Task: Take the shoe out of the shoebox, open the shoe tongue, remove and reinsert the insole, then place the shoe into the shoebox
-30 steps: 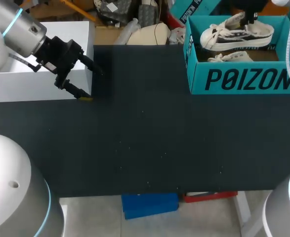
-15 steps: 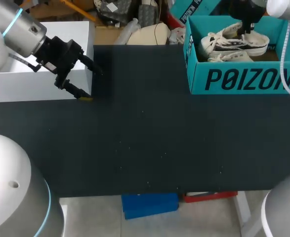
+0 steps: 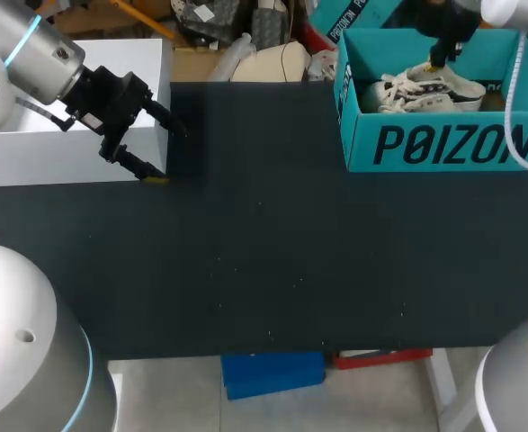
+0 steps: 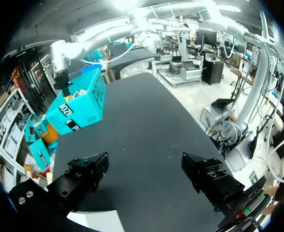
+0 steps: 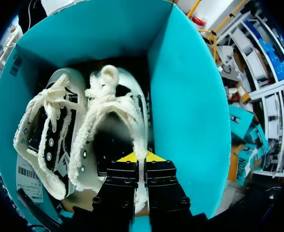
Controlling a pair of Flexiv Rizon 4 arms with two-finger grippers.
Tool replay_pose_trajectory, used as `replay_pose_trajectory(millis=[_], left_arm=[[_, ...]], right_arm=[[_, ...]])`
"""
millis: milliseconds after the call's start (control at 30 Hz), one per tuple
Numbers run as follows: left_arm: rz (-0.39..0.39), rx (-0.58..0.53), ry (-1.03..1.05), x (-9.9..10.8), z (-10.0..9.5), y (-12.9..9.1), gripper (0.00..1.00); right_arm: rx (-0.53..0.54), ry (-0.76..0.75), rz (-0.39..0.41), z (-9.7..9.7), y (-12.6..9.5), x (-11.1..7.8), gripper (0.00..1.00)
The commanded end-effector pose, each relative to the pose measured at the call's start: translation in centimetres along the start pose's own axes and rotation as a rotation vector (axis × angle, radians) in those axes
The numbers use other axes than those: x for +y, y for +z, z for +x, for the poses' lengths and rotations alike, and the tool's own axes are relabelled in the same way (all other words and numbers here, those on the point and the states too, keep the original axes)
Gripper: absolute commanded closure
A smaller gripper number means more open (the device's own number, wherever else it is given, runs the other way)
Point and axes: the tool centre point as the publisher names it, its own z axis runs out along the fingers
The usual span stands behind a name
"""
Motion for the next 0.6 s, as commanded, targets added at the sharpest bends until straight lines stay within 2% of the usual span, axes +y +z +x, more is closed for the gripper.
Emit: replay_pose_trajectory(millis=[33,367,600], left_arm=[[-0.004,0.000,0.000,0.0,0.1,0.0,0.00],[-0.004,0.000,0.000,0.0,0.1,0.0,0.00],[-0.004,0.000,0.000,0.0,0.1,0.0,0.00]], right_arm=[[0.000,0.002,0.018,-0.1,-1.5,0.2,1.00],[-0.041,-0.001,0.058,1.2,-5.4,1.5,1.00],[-0.039,0.019,0.072,3.2,-5.1,2.9,1.00]])
